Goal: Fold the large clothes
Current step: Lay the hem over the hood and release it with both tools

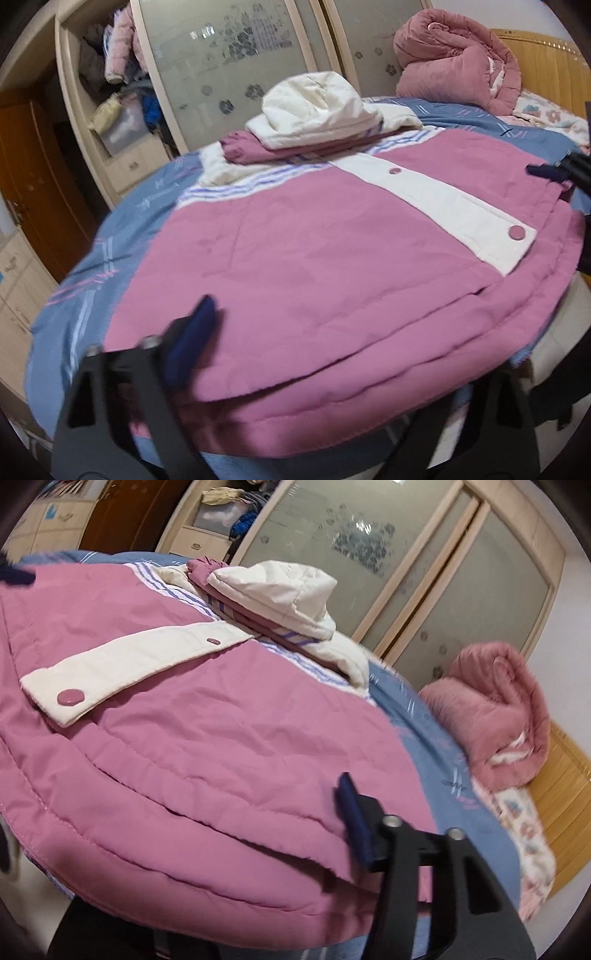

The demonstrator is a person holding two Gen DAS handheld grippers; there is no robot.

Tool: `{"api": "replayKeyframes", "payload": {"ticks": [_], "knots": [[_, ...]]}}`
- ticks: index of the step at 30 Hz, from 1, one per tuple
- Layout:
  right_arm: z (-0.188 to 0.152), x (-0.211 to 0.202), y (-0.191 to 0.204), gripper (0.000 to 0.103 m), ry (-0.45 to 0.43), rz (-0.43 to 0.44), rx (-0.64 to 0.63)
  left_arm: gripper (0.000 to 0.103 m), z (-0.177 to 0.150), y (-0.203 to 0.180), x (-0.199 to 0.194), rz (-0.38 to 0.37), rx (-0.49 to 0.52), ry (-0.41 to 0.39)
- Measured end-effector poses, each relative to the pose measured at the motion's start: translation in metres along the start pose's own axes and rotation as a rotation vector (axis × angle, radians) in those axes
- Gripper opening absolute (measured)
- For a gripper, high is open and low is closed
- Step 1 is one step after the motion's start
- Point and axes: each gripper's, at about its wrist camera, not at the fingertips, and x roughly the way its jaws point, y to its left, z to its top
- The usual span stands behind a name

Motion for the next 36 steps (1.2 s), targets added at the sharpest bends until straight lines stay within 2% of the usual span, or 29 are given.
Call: {"api": "replayKeyframes", "payload": {"ticks": [2,8,15,23,27,31,36], "knots": [[0.000,0.001,-0.002,0.032,0.012,0.025,0.035,0.057,0.000,-0.002,0.004,-0.012,0.000,0.025],[0.002,0.004,-0.007,0.019,0.043,0.071,0.121,0.036,0.002,0.000,0.008,-0.040,-0.050,0.042],[0.005,0.011,-0.015,0.018,0.091,0.117,0.217,0.030,0.006,0.002,0.014,-0.044,-0.124,0.079],[0.003,0.013,-0.017,0.017,0.091,0.104,0.296,0.023,0.007,0.007,0.020,-0.063,-0.218,0.086],[0.001,0.014,-0.020,0.016,0.077,0.118,0.365,0.022,0.007,0.011,0.025,-0.075,-0.289,0.092],[-0.002,0.018,-0.029,0.016,0.085,0.153,0.472,0.022,0.011,0.012,0.027,-0.075,-0.320,0.113],[0.003,0.017,-0.030,0.016,0.106,0.149,0.504,0.022,0.010,0.014,0.032,-0.075,-0.350,0.123]]}}
